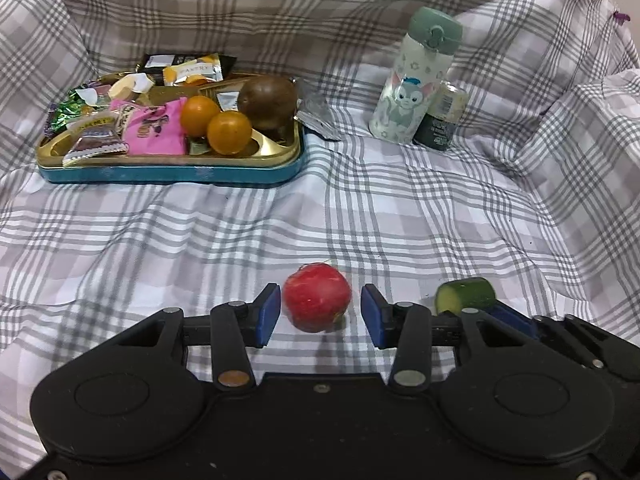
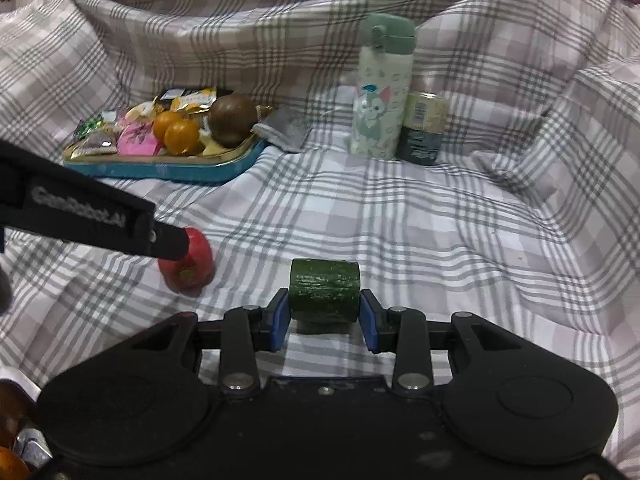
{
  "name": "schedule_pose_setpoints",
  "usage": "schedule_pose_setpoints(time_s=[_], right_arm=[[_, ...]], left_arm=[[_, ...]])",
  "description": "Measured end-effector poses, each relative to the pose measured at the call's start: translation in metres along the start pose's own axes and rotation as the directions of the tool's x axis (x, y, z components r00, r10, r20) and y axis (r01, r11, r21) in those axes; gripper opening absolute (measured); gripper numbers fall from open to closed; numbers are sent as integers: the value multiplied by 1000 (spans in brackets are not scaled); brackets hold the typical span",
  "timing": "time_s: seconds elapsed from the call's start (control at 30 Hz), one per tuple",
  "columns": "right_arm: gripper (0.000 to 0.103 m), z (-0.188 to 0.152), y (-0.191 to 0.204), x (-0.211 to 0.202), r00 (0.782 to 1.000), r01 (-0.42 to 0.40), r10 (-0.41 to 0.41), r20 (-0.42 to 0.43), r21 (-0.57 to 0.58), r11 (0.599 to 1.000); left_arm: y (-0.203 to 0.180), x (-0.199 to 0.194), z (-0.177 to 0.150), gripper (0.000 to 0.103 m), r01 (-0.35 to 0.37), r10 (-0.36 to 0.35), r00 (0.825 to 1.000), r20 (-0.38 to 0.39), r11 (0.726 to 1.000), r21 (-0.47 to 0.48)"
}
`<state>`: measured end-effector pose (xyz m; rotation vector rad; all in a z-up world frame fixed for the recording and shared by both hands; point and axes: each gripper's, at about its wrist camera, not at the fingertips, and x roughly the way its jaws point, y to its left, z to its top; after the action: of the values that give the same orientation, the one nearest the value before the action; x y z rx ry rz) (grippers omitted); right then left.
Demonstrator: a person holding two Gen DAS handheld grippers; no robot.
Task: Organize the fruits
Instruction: 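Close the left tool on the radish while the right tool grasps the cucumber piece, then carry the radish and cucumber piece over the steel tray with both tools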
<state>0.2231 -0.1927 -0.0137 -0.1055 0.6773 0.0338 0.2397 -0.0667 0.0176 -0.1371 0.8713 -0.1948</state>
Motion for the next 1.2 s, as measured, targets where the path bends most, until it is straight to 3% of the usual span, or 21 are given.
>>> schedule_pose_setpoints(time_s=[0.3,0.5,0.73,1.0,1.2], right_arm=[[37,-1,-11,6,998,29,-28,-50,28,999],[37,-1,-9,8,998,34,-33,-59,17,999],[38,2,-16,10,998,19,-16,-61,58,998],[48,5,-20,10,1000,9,-6,-30,111,994],[49,8,-19,14,999,2,2,-34,118,993]], left_arm=[[-5,19,2,52,-78,77,997,-14,996,-53],[-1,30,-1,53,-81,76,996,-50,992,-95],[-7,31,-1,53,-97,95,995,-34,992,-81],[-9,32,-1,53,-105,103,994,-34,992,-65],[-10,32,-2,53,-110,109,994,-27,992,-54]])
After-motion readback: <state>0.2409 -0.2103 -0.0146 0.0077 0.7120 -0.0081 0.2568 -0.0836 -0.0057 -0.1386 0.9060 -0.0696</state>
